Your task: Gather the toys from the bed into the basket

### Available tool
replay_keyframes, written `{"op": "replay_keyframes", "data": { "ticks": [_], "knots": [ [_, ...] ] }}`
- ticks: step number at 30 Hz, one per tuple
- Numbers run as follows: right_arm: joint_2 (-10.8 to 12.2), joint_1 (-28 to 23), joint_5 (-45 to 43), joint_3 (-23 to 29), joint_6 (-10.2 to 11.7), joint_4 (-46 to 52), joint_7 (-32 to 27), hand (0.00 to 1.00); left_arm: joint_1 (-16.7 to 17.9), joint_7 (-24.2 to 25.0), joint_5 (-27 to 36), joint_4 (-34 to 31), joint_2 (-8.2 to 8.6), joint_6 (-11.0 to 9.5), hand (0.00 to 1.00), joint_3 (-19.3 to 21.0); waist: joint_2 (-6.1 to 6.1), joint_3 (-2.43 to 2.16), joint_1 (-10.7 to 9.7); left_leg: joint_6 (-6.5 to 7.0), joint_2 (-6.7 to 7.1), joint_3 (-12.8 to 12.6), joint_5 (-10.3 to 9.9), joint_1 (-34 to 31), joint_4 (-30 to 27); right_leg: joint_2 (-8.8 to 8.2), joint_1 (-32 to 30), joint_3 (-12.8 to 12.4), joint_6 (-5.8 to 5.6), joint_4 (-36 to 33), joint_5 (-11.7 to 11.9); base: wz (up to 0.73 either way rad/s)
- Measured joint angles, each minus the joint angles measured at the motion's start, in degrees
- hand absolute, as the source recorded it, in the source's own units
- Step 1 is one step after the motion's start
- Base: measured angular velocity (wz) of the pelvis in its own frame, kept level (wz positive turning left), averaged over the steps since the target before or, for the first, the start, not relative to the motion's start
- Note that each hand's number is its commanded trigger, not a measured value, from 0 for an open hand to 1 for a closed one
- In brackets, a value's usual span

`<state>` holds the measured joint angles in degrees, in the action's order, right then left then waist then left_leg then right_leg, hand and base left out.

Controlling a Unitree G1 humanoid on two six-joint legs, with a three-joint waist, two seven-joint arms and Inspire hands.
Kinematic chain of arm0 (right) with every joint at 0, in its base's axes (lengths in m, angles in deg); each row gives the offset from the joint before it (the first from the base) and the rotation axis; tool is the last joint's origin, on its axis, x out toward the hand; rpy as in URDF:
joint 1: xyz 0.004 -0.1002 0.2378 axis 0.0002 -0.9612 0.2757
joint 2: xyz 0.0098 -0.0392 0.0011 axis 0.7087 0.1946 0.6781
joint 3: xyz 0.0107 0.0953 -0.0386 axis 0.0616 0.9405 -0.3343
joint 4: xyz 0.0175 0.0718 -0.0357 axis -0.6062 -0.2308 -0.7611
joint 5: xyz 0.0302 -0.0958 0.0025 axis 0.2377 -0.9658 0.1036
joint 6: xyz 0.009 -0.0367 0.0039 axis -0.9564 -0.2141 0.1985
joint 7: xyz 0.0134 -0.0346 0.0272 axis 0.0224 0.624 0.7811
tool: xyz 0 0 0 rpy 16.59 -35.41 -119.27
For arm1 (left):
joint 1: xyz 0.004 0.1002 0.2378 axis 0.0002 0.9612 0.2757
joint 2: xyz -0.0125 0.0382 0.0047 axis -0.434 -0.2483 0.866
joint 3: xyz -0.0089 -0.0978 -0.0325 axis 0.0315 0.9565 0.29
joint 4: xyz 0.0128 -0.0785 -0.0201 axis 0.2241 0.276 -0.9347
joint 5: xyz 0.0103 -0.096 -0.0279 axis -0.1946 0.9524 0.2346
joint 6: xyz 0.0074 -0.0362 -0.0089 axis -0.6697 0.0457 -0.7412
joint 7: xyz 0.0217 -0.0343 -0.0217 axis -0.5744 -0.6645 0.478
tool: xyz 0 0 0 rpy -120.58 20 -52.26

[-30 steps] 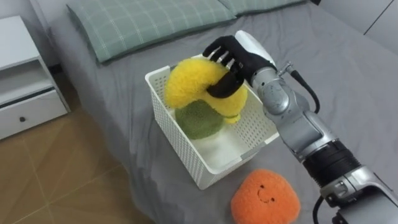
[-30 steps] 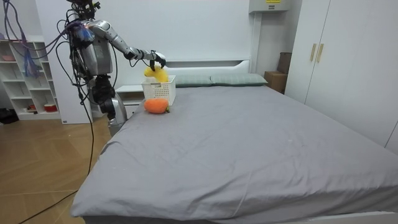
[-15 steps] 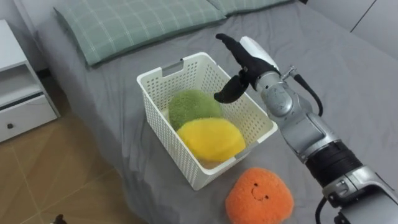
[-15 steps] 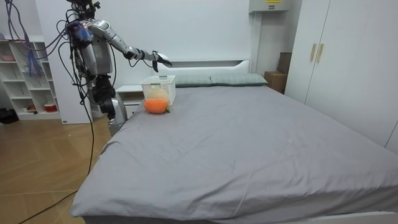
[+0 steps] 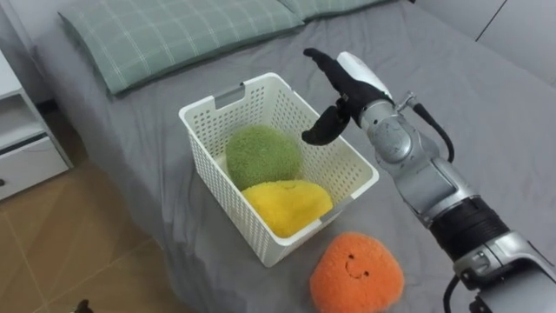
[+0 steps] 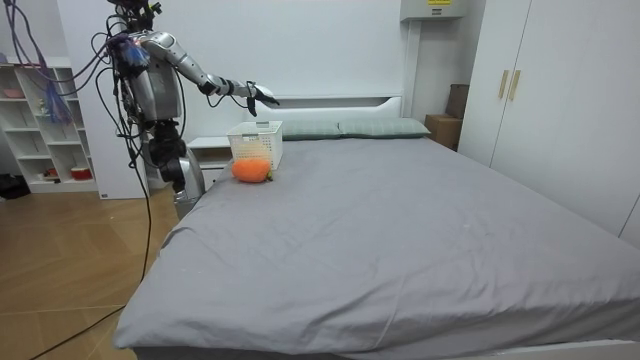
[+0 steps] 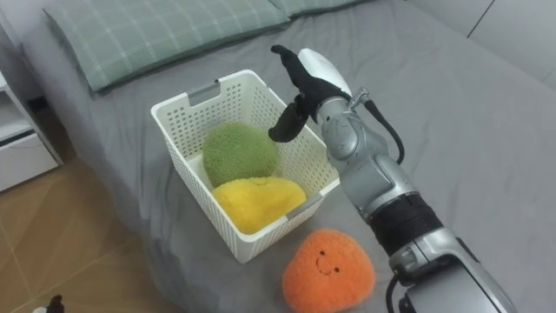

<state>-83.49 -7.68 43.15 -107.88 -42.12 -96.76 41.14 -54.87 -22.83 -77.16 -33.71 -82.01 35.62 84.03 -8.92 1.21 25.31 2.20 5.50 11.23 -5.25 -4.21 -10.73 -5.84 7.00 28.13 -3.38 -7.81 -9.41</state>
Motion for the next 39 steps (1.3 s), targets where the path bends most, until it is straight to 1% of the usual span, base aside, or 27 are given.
{"op": "replay_keyframes", "data": {
  "ticks": [2,5,10,12,15,17,18,19,21,22,23,24,25,26,27,28,29,31,33,35,36,37,39],
  "knots": [
    [0.0,0.0,0.0,0.0,0.0,-0.1,0.0,0.00,0.0,0.0,0.0,0.0,0.04,0.0,0.00,-0.1,0.02,0.01,-0.1,0.00,0.01,0.0,0.0,0.1,0.0,0.00,0.0,-0.1,0.00,0.0,0.0,0.00],
    [0.0,0.0,0.0,0.0,0.3,-1.1,0.0,0.00,-0.4,0.0,0.0,1.0,0.20,0.0,0.00,-0.3,0.04,0.03,-0.1,0.00,-0.06,-0.3,0.0,0.2,0.0,0.06,0.0,-1.1,0.00,0.0,0.0,-0.04],
    [0.0,0.0,0.4,0.2,0.4,-2.1,-0.1,0.00,-0.3,0.3,-0.1,1.1,0.33,0.0,0.00,-0.4,0.10,0.07,-0.5,0.02,-0.32,-0.4,0.0,0.1,0.1,0.07,-0.2,-1.4,0.00,0.0,0.0,0.00],
    [-0.1,0.0,3.0,1.0,0.6,-2.2,-0.2,0.00,-0.3,0.3,0.0,1.2,0.34,0.0,0.00,-0.3,0.11,0.08,-0.5,0.05,-0.45,-0.8,-0.1,0.3,0.2,0.08,-0.2,-1.6,0.01,0.0,0.0,-0.09],
    [-0.1,0.0,7.6,2.7,1.6,-3.1,-1.4,0.00,0.3,0.3,0.2,1.2,0.31,-0.1,0.00,-0.2,0.28,0.20,-0.4,0.10,-0.68,-1.8,0.0,1.0,0.1,0.10,0.0,-2.4,0.05,0.0,0.0,-0.15],
    [-0.6,-0.1,10.1,3.0,1.9,-3.4,-2.1,0.00,0.4,0.3,0.2,2.0,0.30,-0.6,0.00,-0.3,0.36,0.25,-1.1,0.11,-0.70,-1.8,0.0,1.0,0.0,0.14,0.1,-2.8,0.06,0.0,0.1,-0.04],
    [-0.9,-0.5,11.7,3.4,2.5,-3.3,-2.4,0.00,0.5,0.2,0.2,2.8,0.31,-0.8,0.00,-0.2,0.42,0.30,-1.7,0.12,-0.69,-1.9,0.0,1.1,0.0,0.15,0.1,-2.9,0.07,0.0,0.1,-0.04],
    [-1.1,-1.2,12.4,4.0,3.2,-3.3,-2.5,0.00,0.5,0.0,0.2,3.4,0.34,-0.8,0.00,-0.3,0.51,0.35,-2.2,0.14,-0.83,-2.6,-0.1,1.1,0.0,0.19,0.0,-3.2,0.11,0.0,0.1,-0.08],
    [-1.6,-2.8,13.7,5.3,4.0,-3.2,-2.7,0.00,1.1,-0.6,0.1,3.3,0.59,-0.8,0.00,-0.3,0.86,0.47,-2.4,0.23,-0.98,-3.3,-0.3,1.1,-0.1,0.29,-0.2,-4.0,0.19,0.0,0.2,-0.17],
    [-1.6,-4.2,13.7,6.8,4.0,-2.9,-2.7,0.00,1.5,-1.1,0.1,3.3,0.85,-0.8,0.00,-0.2,1.01,0.33,-3.0,0.25,-1.00,-3.4,-0.7,1.0,-0.2,0.33,-0.2,-4.2,0.18,-0.1,0.3,-0.15],
    [-1.6,-5.0,13.7,7.6,4.0,-2.6,-2.7,0.00,1.6,-1.2,0.1,3.3,0.98,-0.8,0.00,-0.2,1.19,0.29,-3.2,0.28,-1.00,-3.3,-0.8,1.0,-0.2,0.33,-0.2,-4.3,0.17,-0.1,0.3,-0.10],
    [-1.6,-6.6,13.7,8.9,4.0,-2.5,-3.1,0.00,1.8,-1.4,0.1,3.4,1.21,-0.8,0.00,-0.2,1.55,0.14,-3.7,0.35,-1.02,-3.5,-0.9,1.1,-0.2,0.28,-0.2,-4.6,0.16,-0.1,0.3,-0.10],
    [-1.7,-7.7,13.7,9.6,4.0,-2.6,-3.4,0.00,1.9,-1.6,0.2,3.4,1.42,-0.8,0.00,-0.2,1.92,0.14,-4.4,0.39,-1.06,-4.1,-0.9,1.4,-0.1,0.22,-0.1,-4.8,0.15,-0.1,0.3,-0.14],
    [-1.7,-8.3,13.8,9.6,4.0,-2.6,-3.6,0.00,2.0,-1.8,0.2,3.4,1.52,-0.8,0.00,-0.2,2.12,0.15,-4.6,0.41,-1.14,-4.7,-0.9,1.7,0.0,0.22,-0.1,-5.3,0.15,-0.2,0.3,-0.30],
    [-1.7,-9.6,14.3,9.6,4.1,-2.6,-3.6,0.00,2.1,-2.0,0.2,3.5,1.74,-0.8,0.00,-0.2,2.49,0.03,-4.6,0.49,-1.21,-5.7,-0.9,2.3,0.0,0.27,-0.1,-6.3,0.15,-0.3,0.3,-0.41],
    [-1.7,-11.0,15.1,9.6,4.1,-2.6,-3.6,0.00,2.2,-2.3,0.1,3.5,1.98,-0.8,0.00,-0.2,2.87,0.02,-4.8,0.55,-1.40,-6.5,-1.0,2.8,0.1,0.31,0.0,-7.1,0.15,-0.4,0.3,-0.40],
    [-1.7,-11.8,15.6,9.7,4.1,-2.6,-3.6,0.00,2.2,-2.3,0.1,3.5,2.16,-0.9,0.00,-0.2,3.01,-0.07,-5.0,0.55,-1.76,-6.6,-1.1,2.9,0.3,0.34,0.0,-7.5,0.15,-0.4,0.3,-0.28],
    [-1.7,-14.9,15.9,10.3,4.1,-2.6,-3.6,0.00,2.2,-2.4,0.1,3.5,2.87,-1.1,0.00,-0.2,3.57,-0.31,-6.0,0.62,-1.93,-7.9,-1.3,3.1,0.5,0.35,-0.3,-8.3,0.14,-0.6,0.3,-0.23],
    [-1.7,-16.5,15.9,10.3,4.1,-2.6,-3.5,0.00,2.1,-2.4,0.1,3.5,3.07,-1.1,0.00,-0.2,3.88,-0.44,-6.6,0.63,-2.03,-9.0,-1.3,3.7,0.9,0.38,-0.7,-9.3,0.14,-0.9,0.3,-0.30],
    [-1.7,-18.1,16.0,10.3,4.1,-2.9,-3.3,0.00,1.9,-2.7,0.4,3.5,3.11,-1.2,0.00,-0.3,4.08,-0.56,-7.5,0.63,-2.13,-9.6,-1.3,4.2,1.2,0.39,-0.6,-9.6,0.15,-0.9,0.3,-0.21],
    [-1.6,-18.8,16.0,10.3,4.1,-3.3,-3.1,0.00,1.7,-2.9,0.4,3.5,3.22,-1.5,0.00,-0.3,4.20,-0.53,-7.9,0.63,-2.25,-9.9,-1.3,4.4,1.4,0.41,-0.6,-9.9,0.15,-0.9,0.3,-0.20],
    [-1.6,-19.3,15.9,10.2,4.1,-4.1,-3.0,0.00,1.6,-3.1,1.3,3.6,3.23,-2.1,0.00,-0.7,4.26,-0.55,-8.1,0.63,-2.67,-10.6,-1.3,4.7,1.7,0.52,-0.7,-10.7,0.22,-0.9,0.4,-0.25],
    [-1.6,-20.3,15.9,10.2,4.1,-4.8,-3.0,0.00,1.5,-4.1,2.6,4.1,3.20,-2.8,0.00,-1.4,4.25,-0.56,-8.3,0.59,-2.79,-11.2,-1.3,4.9,2.1,0.61,-0.8,-11.2,0.28,-0.9,0.5,-0.20]
  ]
}}
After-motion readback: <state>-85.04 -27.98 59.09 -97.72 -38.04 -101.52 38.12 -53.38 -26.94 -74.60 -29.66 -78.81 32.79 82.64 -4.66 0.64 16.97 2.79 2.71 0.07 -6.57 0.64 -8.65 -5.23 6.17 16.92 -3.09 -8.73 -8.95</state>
